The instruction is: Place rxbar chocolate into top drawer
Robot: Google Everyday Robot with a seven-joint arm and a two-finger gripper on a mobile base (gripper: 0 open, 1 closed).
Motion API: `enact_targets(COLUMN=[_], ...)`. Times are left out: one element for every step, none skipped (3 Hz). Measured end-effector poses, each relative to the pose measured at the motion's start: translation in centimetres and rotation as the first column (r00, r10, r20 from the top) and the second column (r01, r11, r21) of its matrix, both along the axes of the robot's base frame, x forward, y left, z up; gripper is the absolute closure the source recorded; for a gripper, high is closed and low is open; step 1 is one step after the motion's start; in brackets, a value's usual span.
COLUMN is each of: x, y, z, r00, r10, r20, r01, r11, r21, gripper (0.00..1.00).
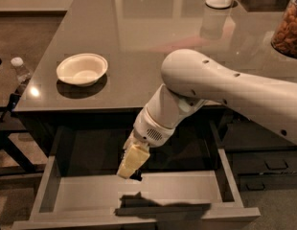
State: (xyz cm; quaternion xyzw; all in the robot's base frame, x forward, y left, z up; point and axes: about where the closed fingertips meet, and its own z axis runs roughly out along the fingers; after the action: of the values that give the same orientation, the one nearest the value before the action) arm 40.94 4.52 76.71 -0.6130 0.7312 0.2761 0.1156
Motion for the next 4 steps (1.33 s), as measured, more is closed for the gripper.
enact_targets(x=[-0.1,-0.3,0.0,0.7], y=[0.3,0.3,0.2,0.1], z=[-0.8,-2.8,-4.2,-5.5], r00=[0.9999,0.9964,0.989,0.9787], r10=[-0.01,-0.083,-0.148,-0.203], r20=[-0.01,-0.018,0.006,0.031], r01=[0.01,0.083,0.148,0.204], r11=[1.0,0.996,0.989,0.978], r21=[0.008,0.018,-0.006,-0.039], gripper=[1.0,1.0,1.0,1.0])
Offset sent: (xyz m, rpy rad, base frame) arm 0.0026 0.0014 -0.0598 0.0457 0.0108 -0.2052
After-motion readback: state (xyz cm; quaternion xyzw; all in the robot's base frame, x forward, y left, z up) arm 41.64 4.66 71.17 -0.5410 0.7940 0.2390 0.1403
